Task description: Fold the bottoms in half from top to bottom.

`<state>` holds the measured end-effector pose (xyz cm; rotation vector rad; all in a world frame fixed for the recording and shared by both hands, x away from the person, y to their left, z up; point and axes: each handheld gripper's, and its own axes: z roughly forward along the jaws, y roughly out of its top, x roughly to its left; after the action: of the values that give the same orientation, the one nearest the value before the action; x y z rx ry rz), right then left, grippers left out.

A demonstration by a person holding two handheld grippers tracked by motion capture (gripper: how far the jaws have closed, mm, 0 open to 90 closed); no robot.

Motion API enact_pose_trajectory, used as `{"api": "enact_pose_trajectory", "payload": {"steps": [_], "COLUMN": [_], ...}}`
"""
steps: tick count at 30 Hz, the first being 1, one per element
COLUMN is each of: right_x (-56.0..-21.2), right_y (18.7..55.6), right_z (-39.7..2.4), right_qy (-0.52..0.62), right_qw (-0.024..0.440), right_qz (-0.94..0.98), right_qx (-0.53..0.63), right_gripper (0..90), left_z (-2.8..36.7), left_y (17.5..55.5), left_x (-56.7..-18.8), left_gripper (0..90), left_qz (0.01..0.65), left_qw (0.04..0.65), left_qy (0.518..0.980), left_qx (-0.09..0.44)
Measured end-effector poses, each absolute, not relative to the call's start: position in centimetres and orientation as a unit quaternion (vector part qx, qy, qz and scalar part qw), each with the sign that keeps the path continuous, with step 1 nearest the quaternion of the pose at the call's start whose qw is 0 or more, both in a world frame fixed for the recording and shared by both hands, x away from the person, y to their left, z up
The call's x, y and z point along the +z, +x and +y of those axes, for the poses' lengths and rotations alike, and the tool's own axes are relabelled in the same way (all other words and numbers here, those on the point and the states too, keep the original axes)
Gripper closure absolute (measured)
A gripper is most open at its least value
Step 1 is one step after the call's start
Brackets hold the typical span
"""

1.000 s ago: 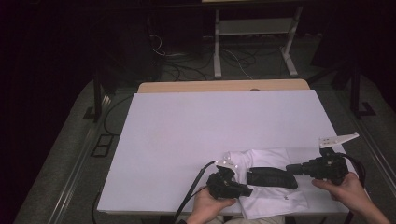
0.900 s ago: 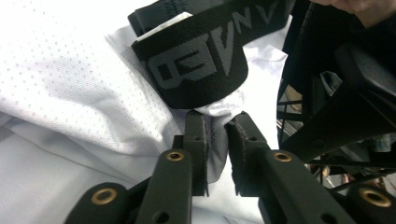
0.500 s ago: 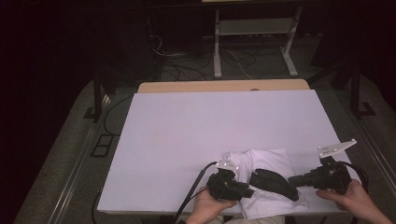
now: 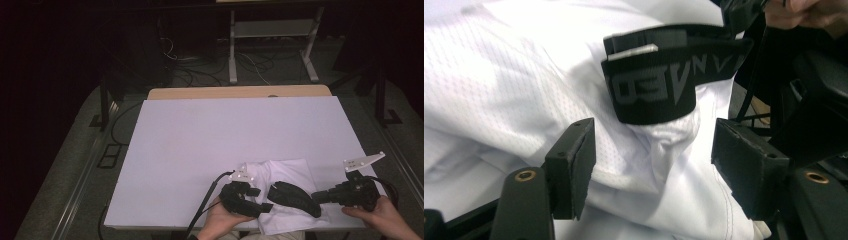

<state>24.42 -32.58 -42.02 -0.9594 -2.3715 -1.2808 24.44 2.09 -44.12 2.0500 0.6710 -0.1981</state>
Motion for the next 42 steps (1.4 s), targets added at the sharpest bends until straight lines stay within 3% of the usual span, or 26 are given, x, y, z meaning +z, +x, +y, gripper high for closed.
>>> {"api": "enact_pose_trajectory", "payload": {"steps": [12, 21, 30, 42], "right_x": [-41.9, -42.1, -40.9, -40.0], "right_y": [24.5, 24.1, 24.7, 28.3], "right_z": [-32.3, -31.9, -31.9, -30.7], "right_qy": [-0.325, -0.308, -0.313, -0.33], "right_qw": [0.153, 0.175, 0.148, 0.117], "right_qz": [-0.833, -0.85, -0.845, -0.839], "right_qx": [-0.421, -0.39, -0.408, -0.416], "right_gripper": [84.5, 81.5, 70.5, 70.3], "left_z": [3.4, 4.9, 6.4, 7.2], "left_y": [26.9, 28.9, 29.8, 30.5], "left_x": [-41.9, -42.0, -42.0, -42.3], "left_gripper": [17.5, 13.1, 10.6, 3.5], "left_qz": [0.274, 0.293, 0.299, 0.307], "left_qw": [0.51, 0.52, 0.542, 0.545], "left_qy": [0.813, 0.801, 0.785, 0.78], "left_qx": [-0.063, -0.053, -0.029, -0.022]}}
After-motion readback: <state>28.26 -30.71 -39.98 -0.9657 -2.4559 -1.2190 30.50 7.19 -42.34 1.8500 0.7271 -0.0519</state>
